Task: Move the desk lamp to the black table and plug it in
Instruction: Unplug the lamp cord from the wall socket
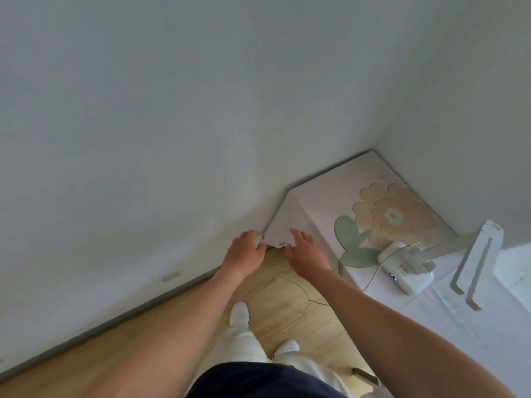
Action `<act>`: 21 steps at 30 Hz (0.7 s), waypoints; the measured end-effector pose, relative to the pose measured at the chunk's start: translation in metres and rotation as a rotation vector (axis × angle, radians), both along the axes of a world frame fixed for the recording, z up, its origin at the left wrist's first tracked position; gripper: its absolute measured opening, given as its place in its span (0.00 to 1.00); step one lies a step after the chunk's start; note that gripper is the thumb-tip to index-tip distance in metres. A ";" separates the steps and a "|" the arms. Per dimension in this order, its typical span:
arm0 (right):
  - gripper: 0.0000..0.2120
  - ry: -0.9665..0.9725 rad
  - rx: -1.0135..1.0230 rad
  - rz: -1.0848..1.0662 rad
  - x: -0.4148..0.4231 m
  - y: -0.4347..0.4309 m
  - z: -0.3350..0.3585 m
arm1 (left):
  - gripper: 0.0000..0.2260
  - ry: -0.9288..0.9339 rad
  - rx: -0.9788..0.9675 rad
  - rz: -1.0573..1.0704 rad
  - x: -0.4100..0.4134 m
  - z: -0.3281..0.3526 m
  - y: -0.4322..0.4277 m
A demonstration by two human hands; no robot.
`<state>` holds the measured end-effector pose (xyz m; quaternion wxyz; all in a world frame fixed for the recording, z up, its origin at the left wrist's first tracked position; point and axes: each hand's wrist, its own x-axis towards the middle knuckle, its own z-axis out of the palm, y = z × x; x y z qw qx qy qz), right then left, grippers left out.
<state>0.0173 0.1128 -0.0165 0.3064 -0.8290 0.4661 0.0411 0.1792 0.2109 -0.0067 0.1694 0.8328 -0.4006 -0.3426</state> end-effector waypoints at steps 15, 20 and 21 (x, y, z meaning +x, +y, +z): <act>0.26 -0.018 0.091 -0.076 0.044 0.051 -0.034 | 0.24 0.076 0.019 0.023 0.037 -0.044 0.046; 0.27 -0.013 0.081 -0.109 0.054 0.056 -0.060 | 0.25 0.074 0.004 -0.017 0.047 -0.070 0.040; 0.27 -0.007 0.079 -0.115 0.056 0.055 -0.068 | 0.25 0.076 0.002 -0.020 0.048 -0.079 0.037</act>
